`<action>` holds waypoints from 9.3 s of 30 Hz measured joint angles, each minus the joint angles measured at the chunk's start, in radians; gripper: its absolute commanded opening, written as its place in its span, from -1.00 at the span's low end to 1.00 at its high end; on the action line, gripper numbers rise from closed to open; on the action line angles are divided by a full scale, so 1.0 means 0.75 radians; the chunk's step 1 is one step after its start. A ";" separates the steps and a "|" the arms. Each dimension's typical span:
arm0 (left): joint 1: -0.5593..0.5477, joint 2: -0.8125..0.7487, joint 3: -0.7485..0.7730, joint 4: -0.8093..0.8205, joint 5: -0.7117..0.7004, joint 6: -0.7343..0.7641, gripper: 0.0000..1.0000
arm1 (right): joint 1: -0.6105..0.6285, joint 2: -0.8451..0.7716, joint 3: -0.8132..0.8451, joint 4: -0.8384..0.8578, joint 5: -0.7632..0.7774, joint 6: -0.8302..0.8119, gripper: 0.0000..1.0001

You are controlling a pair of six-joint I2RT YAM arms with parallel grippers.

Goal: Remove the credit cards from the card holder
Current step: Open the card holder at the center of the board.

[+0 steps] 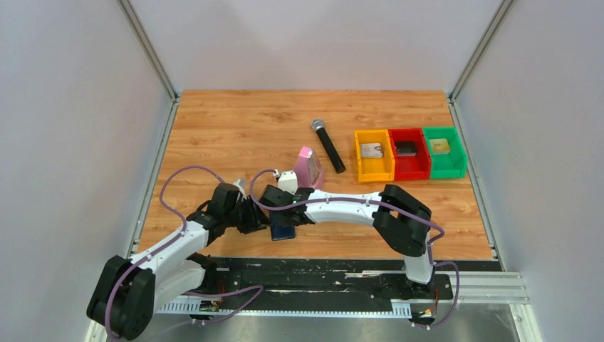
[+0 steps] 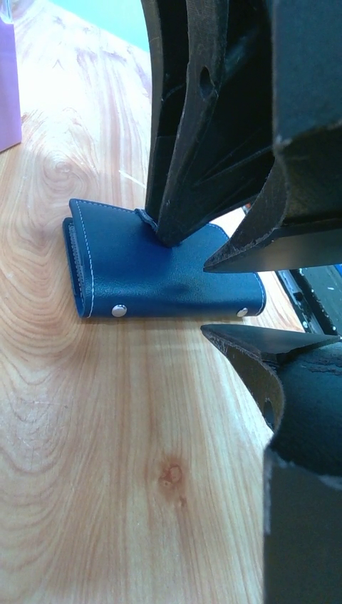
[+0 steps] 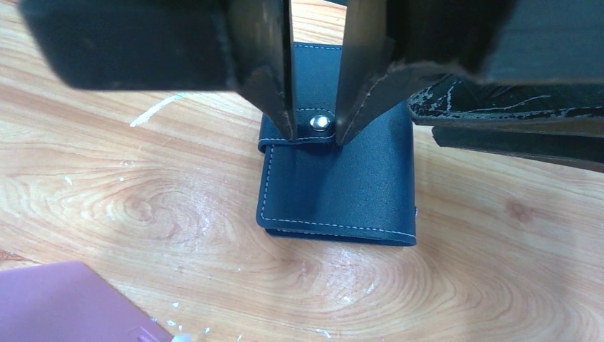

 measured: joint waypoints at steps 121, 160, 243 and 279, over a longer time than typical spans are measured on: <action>0.004 0.152 0.085 0.043 0.116 0.117 0.00 | -0.002 -0.414 -0.491 0.210 0.114 -0.004 0.20; -0.016 0.139 0.109 0.018 0.187 0.123 0.29 | -0.021 -0.585 -0.577 0.359 0.055 -0.050 -1.00; -0.032 0.057 0.097 0.090 0.230 0.111 -1.00 | -0.036 -0.742 -0.685 0.463 -0.227 0.073 0.04; -0.038 0.025 0.079 0.083 0.216 0.090 -1.00 | -0.066 -0.605 -0.625 0.481 -0.288 0.109 0.19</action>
